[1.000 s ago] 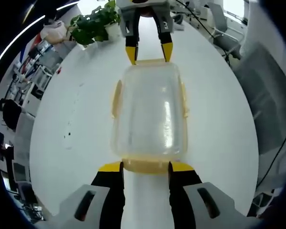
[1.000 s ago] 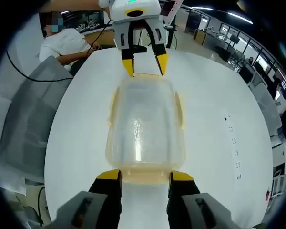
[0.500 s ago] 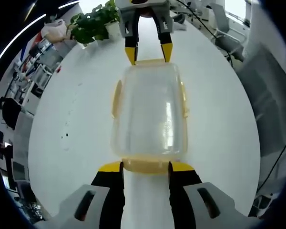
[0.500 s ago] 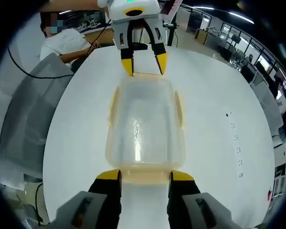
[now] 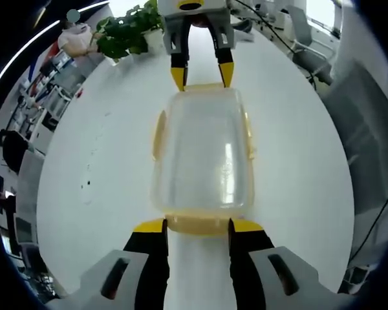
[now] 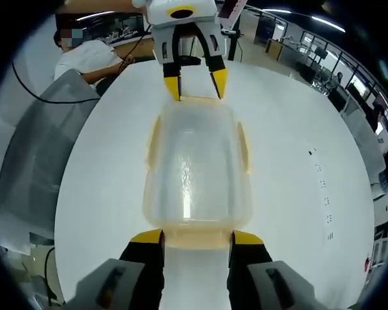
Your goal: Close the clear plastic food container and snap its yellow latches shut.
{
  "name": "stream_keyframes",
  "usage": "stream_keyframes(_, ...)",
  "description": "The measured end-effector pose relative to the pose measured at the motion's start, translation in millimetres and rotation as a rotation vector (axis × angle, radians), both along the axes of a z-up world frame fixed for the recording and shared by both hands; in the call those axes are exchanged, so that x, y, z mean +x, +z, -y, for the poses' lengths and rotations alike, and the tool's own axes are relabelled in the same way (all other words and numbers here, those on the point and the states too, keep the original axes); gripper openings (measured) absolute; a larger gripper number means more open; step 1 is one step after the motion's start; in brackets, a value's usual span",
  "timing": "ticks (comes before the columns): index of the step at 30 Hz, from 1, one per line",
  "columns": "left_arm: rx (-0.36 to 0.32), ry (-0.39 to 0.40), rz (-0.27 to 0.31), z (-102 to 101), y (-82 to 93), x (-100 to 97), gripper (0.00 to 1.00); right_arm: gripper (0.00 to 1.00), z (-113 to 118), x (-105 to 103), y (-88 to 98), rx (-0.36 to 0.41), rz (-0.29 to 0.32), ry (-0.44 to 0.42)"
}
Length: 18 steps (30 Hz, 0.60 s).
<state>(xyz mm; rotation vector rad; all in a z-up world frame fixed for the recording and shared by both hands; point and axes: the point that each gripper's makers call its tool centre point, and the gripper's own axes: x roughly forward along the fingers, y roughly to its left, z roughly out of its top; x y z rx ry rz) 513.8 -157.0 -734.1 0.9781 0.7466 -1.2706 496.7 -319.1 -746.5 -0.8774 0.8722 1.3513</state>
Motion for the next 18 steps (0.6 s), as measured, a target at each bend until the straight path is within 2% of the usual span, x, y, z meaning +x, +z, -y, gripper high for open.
stream_keyframes(9, -0.009, -0.003, 0.007, -1, -1.3, -0.9, 0.34, 0.37, -1, -1, -1.3, 0.007, 0.003, -0.011)
stream_keyframes(13, -0.002, -0.018, 0.021, -3, -2.3, -1.9, 0.35, 0.4, 0, -5, -2.6, 0.008, -0.037, -0.053)
stream_keyframes(15, 0.016, -0.001, 0.015, -10, -4.5, -2.0, 0.4, 0.48, 3, -7, -4.3, 0.002, -0.042, -0.061)
stream_keyframes(17, 0.011, 0.007, 0.015, -15, -4.5, -1.9, 0.46, 0.46, 9, -11, -5.2, -0.002, -0.044, -0.057)
stream_keyframes(18, 0.009, 0.013, 0.015, -17, -3.8, -1.5, 0.45, 0.46, 11, -11, -5.5, -0.007, -0.04, -0.057)
